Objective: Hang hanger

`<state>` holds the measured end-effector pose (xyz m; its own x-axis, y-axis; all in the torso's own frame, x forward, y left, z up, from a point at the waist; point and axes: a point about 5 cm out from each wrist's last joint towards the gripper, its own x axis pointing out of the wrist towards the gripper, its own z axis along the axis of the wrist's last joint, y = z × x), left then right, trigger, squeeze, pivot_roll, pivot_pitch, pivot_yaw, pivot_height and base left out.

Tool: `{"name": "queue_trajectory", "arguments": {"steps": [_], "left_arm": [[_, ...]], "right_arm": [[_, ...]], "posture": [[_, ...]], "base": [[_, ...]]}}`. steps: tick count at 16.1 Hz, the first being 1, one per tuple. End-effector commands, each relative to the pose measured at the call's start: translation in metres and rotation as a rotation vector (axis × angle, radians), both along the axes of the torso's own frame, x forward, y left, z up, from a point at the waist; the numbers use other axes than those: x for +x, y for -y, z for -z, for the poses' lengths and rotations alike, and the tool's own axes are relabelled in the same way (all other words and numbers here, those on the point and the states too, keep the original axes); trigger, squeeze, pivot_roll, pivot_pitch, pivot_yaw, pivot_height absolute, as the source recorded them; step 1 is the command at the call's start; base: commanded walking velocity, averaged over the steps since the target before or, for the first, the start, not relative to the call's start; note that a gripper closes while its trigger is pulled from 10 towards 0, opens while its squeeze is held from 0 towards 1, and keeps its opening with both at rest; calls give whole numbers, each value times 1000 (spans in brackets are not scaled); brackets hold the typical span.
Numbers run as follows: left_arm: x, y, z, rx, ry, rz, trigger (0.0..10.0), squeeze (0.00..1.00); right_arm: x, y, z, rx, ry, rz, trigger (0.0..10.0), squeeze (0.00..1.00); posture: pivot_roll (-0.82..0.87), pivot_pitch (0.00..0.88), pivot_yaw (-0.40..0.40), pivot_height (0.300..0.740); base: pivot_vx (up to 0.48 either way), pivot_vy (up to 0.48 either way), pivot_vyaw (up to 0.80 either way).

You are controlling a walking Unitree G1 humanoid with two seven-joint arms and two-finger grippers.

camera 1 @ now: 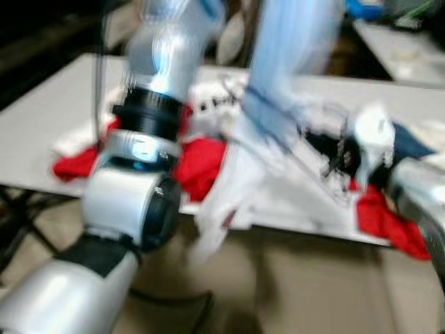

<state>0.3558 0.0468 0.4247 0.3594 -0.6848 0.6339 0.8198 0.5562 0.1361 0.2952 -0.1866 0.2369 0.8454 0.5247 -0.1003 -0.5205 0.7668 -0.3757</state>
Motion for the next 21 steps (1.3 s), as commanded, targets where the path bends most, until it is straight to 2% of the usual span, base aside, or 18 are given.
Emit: {"name": "queue_trajectory", "arguments": {"steps": [1, 2, 3, 4, 6, 8, 10, 11, 12, 14, 15, 16, 17, 18, 19, 20, 21], "left_arm": [[-4, 2, -3, 29, 35, -8, 10000, 0], [1, -17, -3, 17, 22, -86, 10000, 0], [4, -30, 0, 22, 17, -143, 10000, 0], [8, -47, 3, 10, 3, -211, 10000, 0], [9, -78, 1, -48, -12, -305, 10000, 0], [7, -104, 2, -72, -16, -386, 10000, 0], [8, -112, 20, -29, -55, -441, 10000, 0], [9, -105, 51, 83, -113, -444, 10000, 0], [6, -95, 82, 200, -164, -430, 10000, 0], [-3, -83, 146, 407, -283, -444, 10000, 0], [-5, -83, 156, 442, -312, -450, 10000, 0], [-7, -90, 187, 580, -427, -517, 10000, 0], [-7, -100, 207, 675, -507, -574, 10000, 0], [-9, -108, 214, 707, -555, -567, 10000, 0], [-10, -111, 215, 710, -576, -548, 10000, 1000], [-13, -118, 217, 752, -606, -503, 10000, 1000], [-14, -120, 218, 768, -616, -496, 10000, 1000]], "right_arm": [[14, 19, -16, -33, 88, 126, 10000, 0], [31, 37, -42, -60, 215, 224, 10000, 0], [39, 44, -60, -43, 291, 254, 10000, 0], [43, 46, -75, -53, 364, 249, 10000, 0], [46, 42, -88, -58, 446, 220, 10000, 0], [49, 33, -88, -56, 478, 160, 10000, 0], [46, 10, -57, -109, 342, -51, 10000, 0], [30, -3, -24, -179, 195, -218, 10000, 0], [14, -10, 3, -233, 57, -334, 10000, 0], [-18, -5, 39, -275, -155, -448, 10000, 0], [-23, -4, 43, -272, -186, -463, 10000, 0], [-40, 2, 48, -282, -265, -503, 10000, 0], [-52, 7, 48, -297, -317, -527, 10000, 0], [-60, 13, 43, -313, -338, -540, 10000, 0], [-63, 15, 40, -313, -348, -547, 10000, 0], [-72, 20, 27, -300, -366, -584, 10000, 0], [-75, 22, 23, -297, -372, -594, 10000, 0]], "posture": [[29, 0, 6, 740], [31, 0, -7, 740], [30, 0, -11, 740], [30, 0, -13, 740], [26, 0, -17, 740], [32, 0, -28, 740], [37, 0, -38, 740], [40, 0, -42, 740], [39, 0, -41, 740], [33, 0, -34, 740], [33, 0, -34, 740], [24, 0, -23, 740], [24, 0, -23, 740], [19, 0, -15, 740], [18, 0, -13, 740], [13, 0, -7, 740], [13, 0, -6, 740]], "base": [[285, 0, 0], [285, 0, 0], [285, 0, 0], [285, 0, 0], [283, 0, 0], [281, 0, 0], [264, 0, 0], [0, 0, 0], [0, 0, 0], [0, 0, 0], [0, 0, 0], [0, 0, 0], [0, 0, 0], [0, 0, 0], [0, 0, 0], [0, 0, 0], [0, 0, 0]]}}
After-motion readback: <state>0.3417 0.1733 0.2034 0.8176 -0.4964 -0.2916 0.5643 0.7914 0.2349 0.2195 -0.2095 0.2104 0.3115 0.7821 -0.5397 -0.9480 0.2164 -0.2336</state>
